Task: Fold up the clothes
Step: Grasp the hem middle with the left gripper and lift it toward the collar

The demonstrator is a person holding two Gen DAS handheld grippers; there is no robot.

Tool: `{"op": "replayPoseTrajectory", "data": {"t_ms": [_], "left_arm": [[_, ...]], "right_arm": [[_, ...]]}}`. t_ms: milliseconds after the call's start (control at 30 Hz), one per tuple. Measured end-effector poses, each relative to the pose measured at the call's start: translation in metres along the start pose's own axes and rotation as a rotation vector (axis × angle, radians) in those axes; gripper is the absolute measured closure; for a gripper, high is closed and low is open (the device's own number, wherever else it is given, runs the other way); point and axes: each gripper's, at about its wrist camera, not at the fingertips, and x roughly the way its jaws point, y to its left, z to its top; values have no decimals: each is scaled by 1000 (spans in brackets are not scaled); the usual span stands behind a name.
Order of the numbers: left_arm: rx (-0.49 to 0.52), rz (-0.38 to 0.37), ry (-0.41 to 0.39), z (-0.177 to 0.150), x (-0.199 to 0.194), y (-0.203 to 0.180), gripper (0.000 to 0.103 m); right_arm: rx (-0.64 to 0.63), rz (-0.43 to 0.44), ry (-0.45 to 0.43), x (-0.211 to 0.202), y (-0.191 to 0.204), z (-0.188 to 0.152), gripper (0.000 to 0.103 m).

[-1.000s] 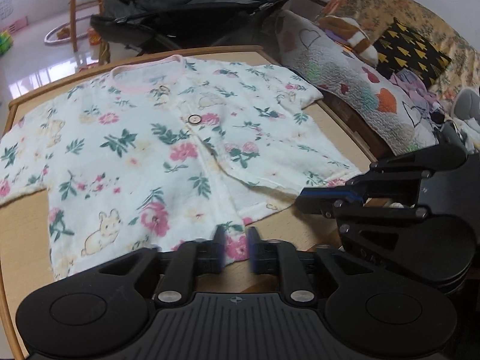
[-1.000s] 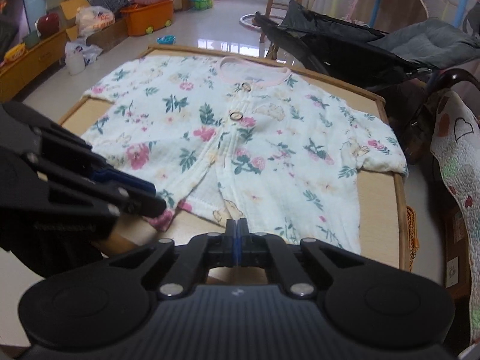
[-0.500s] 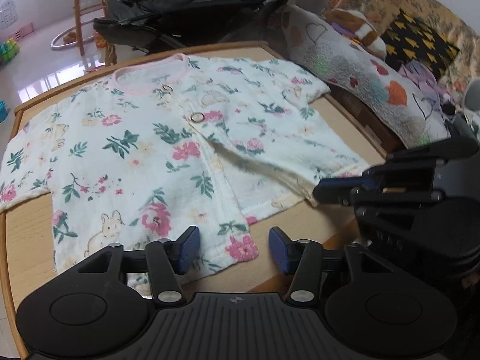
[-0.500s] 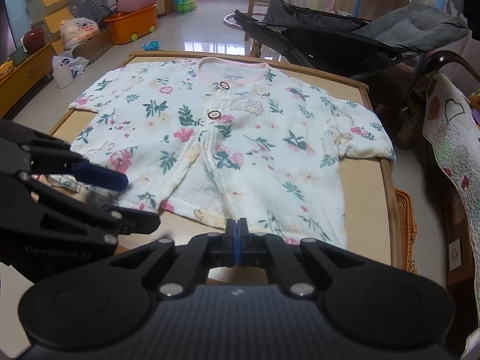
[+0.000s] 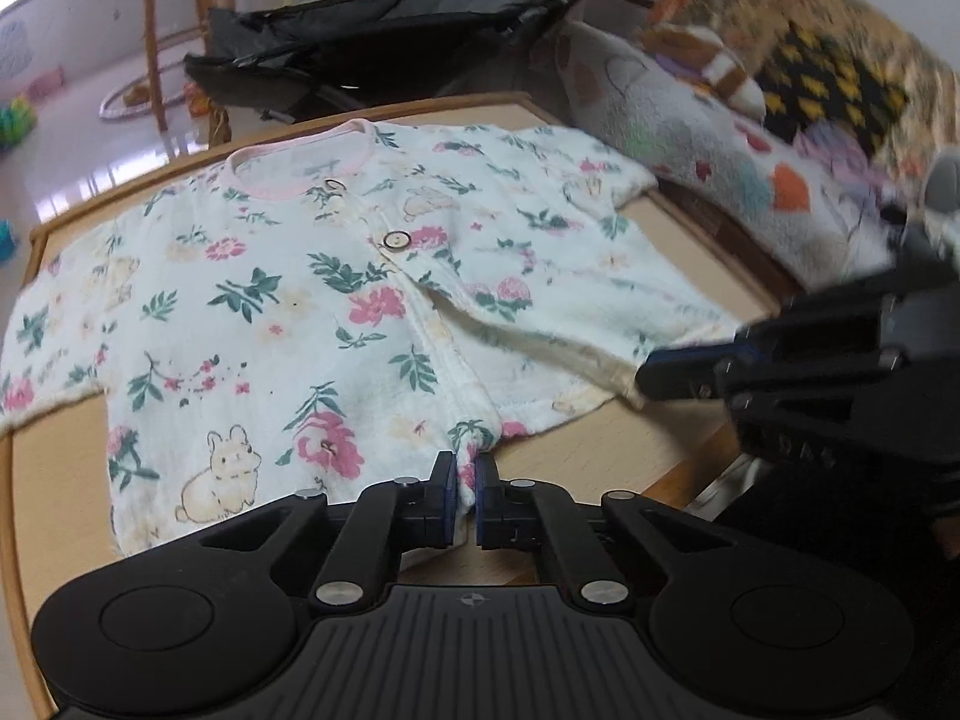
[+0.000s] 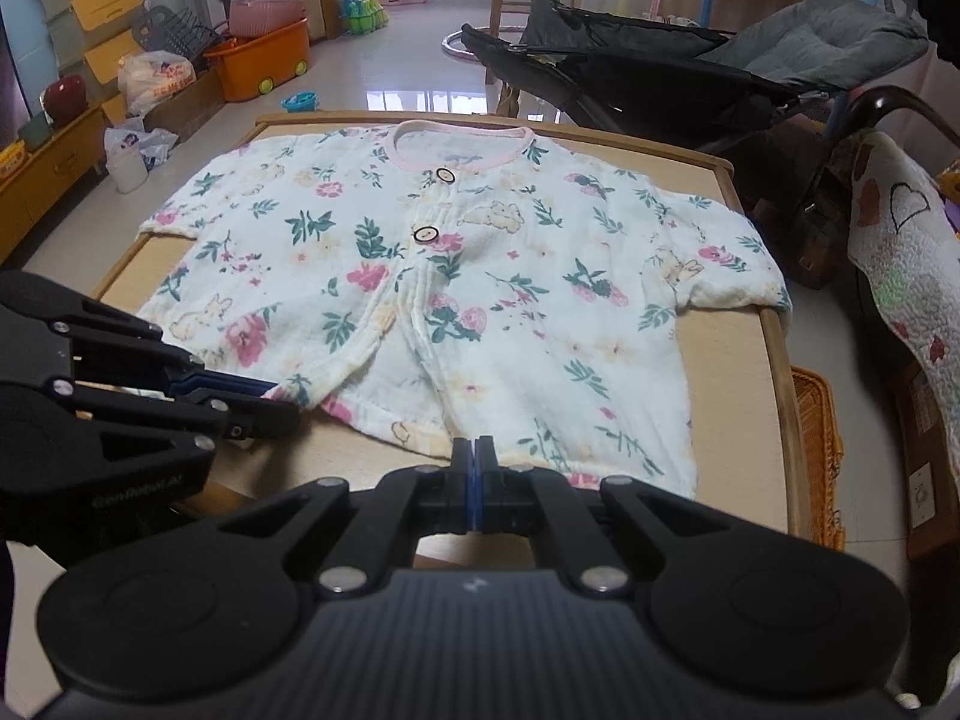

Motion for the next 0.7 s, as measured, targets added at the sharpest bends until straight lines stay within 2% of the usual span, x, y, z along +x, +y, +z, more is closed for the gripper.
{"op": "replayPoseTrajectory", "data": {"t_ms": [167, 367, 500, 600, 700], "left_arm": [[-115, -69, -45, 10, -19, 14, 98], [-192, -72, -98, 20, -32, 30, 98], [-209, -27, -138, 33, -33, 40, 98], [-209, 4, -141, 43, -26, 48, 98], [-233, 0, -146, 49, -25, 54, 98]], "right_arm": [[54, 29, -12, -4, -7, 2, 102], [122, 48, -50, -9, -20, 11, 102], [109, -14, -76, -9, -32, 24, 102], [-52, 37, -51, -3, -14, 26, 101], [-235, 105, -19, 3, 9, 26, 96]]}}
